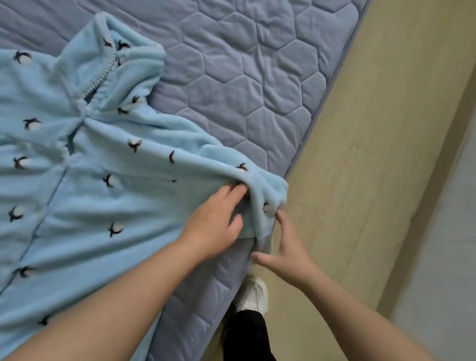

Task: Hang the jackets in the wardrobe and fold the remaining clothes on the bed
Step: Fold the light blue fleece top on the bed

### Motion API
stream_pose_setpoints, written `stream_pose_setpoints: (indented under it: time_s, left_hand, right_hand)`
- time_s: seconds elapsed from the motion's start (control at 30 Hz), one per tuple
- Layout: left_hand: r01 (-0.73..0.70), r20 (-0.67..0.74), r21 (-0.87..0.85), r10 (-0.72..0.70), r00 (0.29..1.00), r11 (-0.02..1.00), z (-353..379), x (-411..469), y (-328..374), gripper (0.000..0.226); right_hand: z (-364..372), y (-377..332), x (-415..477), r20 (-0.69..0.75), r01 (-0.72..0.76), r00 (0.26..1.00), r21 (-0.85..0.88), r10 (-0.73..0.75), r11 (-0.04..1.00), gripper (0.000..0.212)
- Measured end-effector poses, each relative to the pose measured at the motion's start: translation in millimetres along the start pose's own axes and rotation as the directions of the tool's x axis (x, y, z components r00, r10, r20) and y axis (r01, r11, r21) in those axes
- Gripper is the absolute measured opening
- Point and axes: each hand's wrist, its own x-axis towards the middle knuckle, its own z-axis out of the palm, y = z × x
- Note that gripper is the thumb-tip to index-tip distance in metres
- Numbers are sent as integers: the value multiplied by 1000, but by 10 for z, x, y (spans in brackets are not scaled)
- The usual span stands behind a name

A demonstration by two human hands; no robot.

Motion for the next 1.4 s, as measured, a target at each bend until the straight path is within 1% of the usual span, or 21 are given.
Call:
stream_pose_setpoints:
  time_s: [0.03,0.1,0.2,0.23,0.3,0.37,0.43,0.47,0.5,0.53,0.57,0.63,0.73,0.83,0.93,1.0,1.07,1.13,1.23,1.3,1.4]
  left_hand:
    - [6,20,7,-7,1000,1000,32,43,17,59]
    - [37,65,143,-47,997,989,91,87,-15,66]
    - [16,116,571,-100,988,821,133,16,-99,79]
    - [-5,114,667,-95,989,745,163,-21,-107,80]
    - [-22,91,750,-69,994,661,213,-37,-98,68]
    - [-40,110,731,-59,992,682,219,42,-80,53]
    - [-55,155,672,-68,986,738,193,116,-55,47]
    - [-68,172,648,-59,983,759,177,129,-59,48]
    - [-97,196,633,-38,980,768,161,130,-70,51]
    - [-125,213,626,-15,977,770,140,119,-99,54]
    - [-144,222,615,5,975,775,105,109,-126,56]
    - [-190,243,612,46,969,768,47,123,-155,57]
    - [-247,267,669,84,960,701,3,150,-118,46]
    - [-406,371,701,187,910,586,-42,87,27,20]
    - [-555,478,699,283,832,451,-76,-16,129,24]
    - [-643,669,626,119,734,441,-54,-86,141,10]
    - [-617,738,617,-88,669,488,22,-58,75,19]
    - [-576,661,637,21,750,512,15,-26,139,19]
    - [-429,271,697,342,900,575,95,124,180,31]
    - [-234,40,686,285,958,690,129,270,159,49]
    - [-66,29,662,62,998,747,3,555,89,57]
  right_hand:
    - [27,2,32,-43,-4,999,-14,3,1000,60]
    - [17,-116,132,-268,-44,961,108,72,993,12]
    - [-307,-172,207,-429,-74,863,417,268,906,28]
    - [-491,-119,186,-441,-60,857,428,266,902,28]
    - [-830,20,76,-336,-74,934,149,121,986,22]
    - [-914,104,-52,-82,-103,992,-154,91,983,10]
    - [-657,104,-78,135,-127,978,-218,158,968,62]
    - [-417,86,-52,165,-122,974,-193,155,974,76]
    - [-160,50,-6,118,-92,987,-141,109,986,73]
    - [62,-17,52,17,-95,995,-42,96,995,56]
    - [212,-90,98,-80,-118,989,60,123,991,37]
    - [232,-141,167,-179,-163,965,150,189,975,19]
    - [-324,8,141,-151,-124,980,24,126,992,12]
    - [-1095,71,77,-158,-107,982,-38,99,994,15]
    - [-1589,43,61,-45,-160,987,-112,156,981,22]
    - [-1741,51,80,57,-185,977,-264,206,947,21]
    - [-1759,78,125,119,-218,949,-421,292,880,11]
    - [-1642,130,188,119,-249,928,-506,352,826,9]
    - [-1409,291,323,-21,-283,948,-520,319,806,14]
    - [-1297,366,371,-98,-335,934,-571,343,749,10]
    - [-1255,421,394,143,-182,915,-691,379,700,11]
